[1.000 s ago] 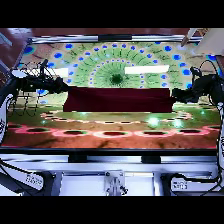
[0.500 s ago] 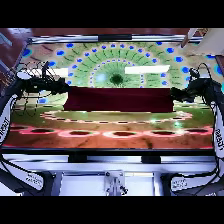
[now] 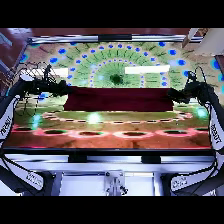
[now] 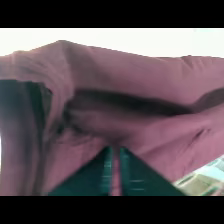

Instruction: Fold the shirts.

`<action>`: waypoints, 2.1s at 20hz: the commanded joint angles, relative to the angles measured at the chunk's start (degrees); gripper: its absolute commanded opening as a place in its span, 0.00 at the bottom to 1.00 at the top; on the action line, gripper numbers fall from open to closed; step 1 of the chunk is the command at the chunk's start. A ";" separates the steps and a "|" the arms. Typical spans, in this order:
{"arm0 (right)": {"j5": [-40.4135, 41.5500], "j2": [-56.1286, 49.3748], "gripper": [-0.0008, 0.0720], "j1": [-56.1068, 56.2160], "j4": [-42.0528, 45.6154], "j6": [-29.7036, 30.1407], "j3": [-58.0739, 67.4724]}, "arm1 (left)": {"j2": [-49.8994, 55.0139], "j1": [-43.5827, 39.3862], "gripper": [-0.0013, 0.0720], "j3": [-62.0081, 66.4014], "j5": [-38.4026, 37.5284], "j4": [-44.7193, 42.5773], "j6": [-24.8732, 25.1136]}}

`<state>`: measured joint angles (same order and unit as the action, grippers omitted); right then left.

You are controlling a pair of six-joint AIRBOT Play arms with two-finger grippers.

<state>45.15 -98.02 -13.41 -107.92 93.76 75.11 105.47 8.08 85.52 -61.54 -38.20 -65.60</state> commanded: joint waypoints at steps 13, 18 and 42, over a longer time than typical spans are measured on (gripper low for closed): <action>4.57 -3.82 0.93 -6.01 -13.68 4.28 0.04 | -3.56 0.09 0.70 6.21 -8.63 0.09 -0.02; 3.76 -5.27 0.84 -2.60 -13.57 4.66 0.07 | -5.05 -0.70 0.70 6.21 -8.61 0.13 0.39; 16.74 23.43 0.12 -1.88 -13.05 0.13 0.07 | -6.05 -21.66 0.06 6.14 0.50 -3.39 -1.53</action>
<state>57.28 -79.77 -15.27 -121.01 97.56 75.11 99.26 -6.83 91.66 -67.22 -38.54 -65.91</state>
